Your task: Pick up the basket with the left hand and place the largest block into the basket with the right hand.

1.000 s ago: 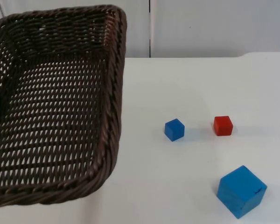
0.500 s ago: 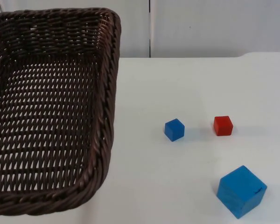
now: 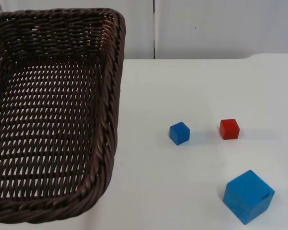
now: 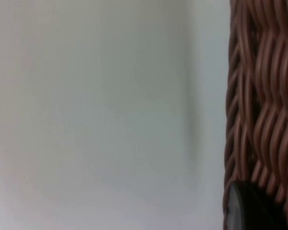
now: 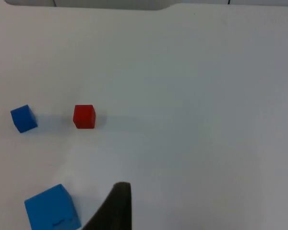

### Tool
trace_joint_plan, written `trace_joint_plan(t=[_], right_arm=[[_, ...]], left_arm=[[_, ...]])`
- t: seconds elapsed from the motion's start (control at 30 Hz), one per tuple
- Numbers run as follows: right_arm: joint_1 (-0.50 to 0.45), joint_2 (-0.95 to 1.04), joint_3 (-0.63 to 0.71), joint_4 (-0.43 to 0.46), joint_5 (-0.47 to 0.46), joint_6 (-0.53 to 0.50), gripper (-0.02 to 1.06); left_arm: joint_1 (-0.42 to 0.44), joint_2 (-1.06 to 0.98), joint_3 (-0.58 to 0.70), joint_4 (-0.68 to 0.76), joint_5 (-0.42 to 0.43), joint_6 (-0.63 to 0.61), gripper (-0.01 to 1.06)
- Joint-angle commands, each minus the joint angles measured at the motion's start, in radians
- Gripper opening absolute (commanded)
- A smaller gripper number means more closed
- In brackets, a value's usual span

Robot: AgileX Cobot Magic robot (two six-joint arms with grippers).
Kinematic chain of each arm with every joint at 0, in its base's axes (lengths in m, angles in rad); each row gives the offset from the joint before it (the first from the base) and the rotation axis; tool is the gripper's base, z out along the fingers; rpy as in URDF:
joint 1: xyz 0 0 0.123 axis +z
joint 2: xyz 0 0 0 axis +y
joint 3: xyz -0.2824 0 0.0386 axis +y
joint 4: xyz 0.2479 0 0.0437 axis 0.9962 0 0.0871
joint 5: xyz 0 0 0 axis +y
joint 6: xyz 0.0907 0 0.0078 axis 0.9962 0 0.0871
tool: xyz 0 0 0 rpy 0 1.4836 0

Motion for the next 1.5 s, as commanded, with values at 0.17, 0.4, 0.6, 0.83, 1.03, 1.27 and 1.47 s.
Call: trace_joint_plan(t=[0.17,0.4,0.6,0.83,1.03,1.27,1.47], right_arm=[[-0.002,0.247,-0.113,0.007,-0.072,-0.001,1.05],[-0.002,0.424,-0.201,0.037,-0.099,-0.037,1.05],[0.002,0.579,-0.285,0.123,-0.12,-0.149,1.05],[0.126,0.788,-0.441,0.135,-0.12,-0.186,1.05],[0.233,0.945,-0.587,0.135,-0.11,-0.186,1.05],[0.333,1.09,-0.718,0.137,0.0,-0.186,1.05],[0.406,1.107,-0.688,0.142,0.015,-0.168,1.05]], left_arm=[[0.002,-0.01,-0.008,0.0,0.002,0.0,0.0],[0.002,-0.01,-0.008,0.004,-0.014,0.0,0.0],[0.002,-0.01,-0.008,0.004,-0.021,0.0,0.0],[0.002,-0.01,-0.008,0.008,-0.02,0.0,0.0],[0.002,-0.01,-0.008,0.008,-0.022,0.0,0.0],[0.002,-0.01,-0.008,0.008,-0.022,0.0,0.0],[0.002,-0.01,-0.008,0.008,-0.018,0.0,0.0]])
